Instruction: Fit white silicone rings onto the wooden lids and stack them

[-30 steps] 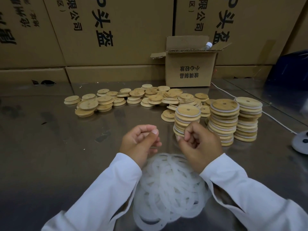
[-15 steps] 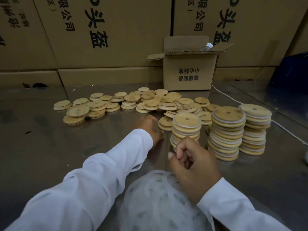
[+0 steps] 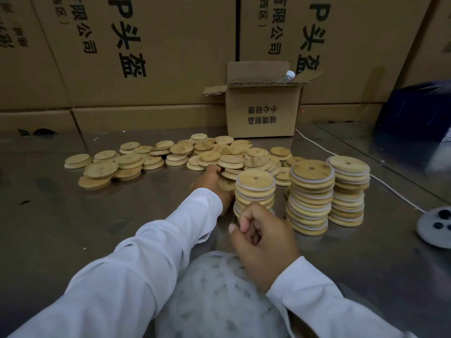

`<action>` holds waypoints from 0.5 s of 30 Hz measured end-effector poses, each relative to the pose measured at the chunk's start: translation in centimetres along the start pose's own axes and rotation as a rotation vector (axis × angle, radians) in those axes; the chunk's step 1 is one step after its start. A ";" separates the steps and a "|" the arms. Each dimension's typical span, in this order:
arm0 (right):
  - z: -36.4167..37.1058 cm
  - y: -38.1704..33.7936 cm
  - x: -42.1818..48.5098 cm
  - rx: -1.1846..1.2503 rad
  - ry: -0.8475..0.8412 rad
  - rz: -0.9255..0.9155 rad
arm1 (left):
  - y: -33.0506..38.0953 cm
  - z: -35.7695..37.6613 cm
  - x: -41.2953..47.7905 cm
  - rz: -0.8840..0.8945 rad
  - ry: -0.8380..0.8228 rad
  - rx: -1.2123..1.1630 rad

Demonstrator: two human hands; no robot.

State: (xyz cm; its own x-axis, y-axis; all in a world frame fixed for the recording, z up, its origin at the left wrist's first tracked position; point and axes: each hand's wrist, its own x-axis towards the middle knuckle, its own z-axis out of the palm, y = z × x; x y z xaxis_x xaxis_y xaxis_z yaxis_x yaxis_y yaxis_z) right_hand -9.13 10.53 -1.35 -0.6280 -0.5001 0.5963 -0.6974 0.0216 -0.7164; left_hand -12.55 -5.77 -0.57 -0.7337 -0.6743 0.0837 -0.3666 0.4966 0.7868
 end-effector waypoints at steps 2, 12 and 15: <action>-0.1 0.0 0.0 0.008 -0.005 0.010 | -0.7 -0.9 -0.6 -0.041 0.010 -0.009; -0.3 -0.7 0.3 0.110 0.050 0.141 | -2.8 -7.1 -9.8 0.183 0.188 -0.066; -0.6 -1.9 0.4 0.310 0.077 0.271 | -2.0 -7.0 -12.8 0.344 0.156 -0.142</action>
State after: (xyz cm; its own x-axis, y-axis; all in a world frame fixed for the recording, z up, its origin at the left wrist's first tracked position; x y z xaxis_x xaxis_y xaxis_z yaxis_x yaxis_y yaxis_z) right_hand -8.31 10.79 0.47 -0.8067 -0.4454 0.3883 -0.3740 -0.1238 -0.9191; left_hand 1.61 -1.96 1.06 -0.7003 -0.5621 0.4399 -0.0241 0.6345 0.7725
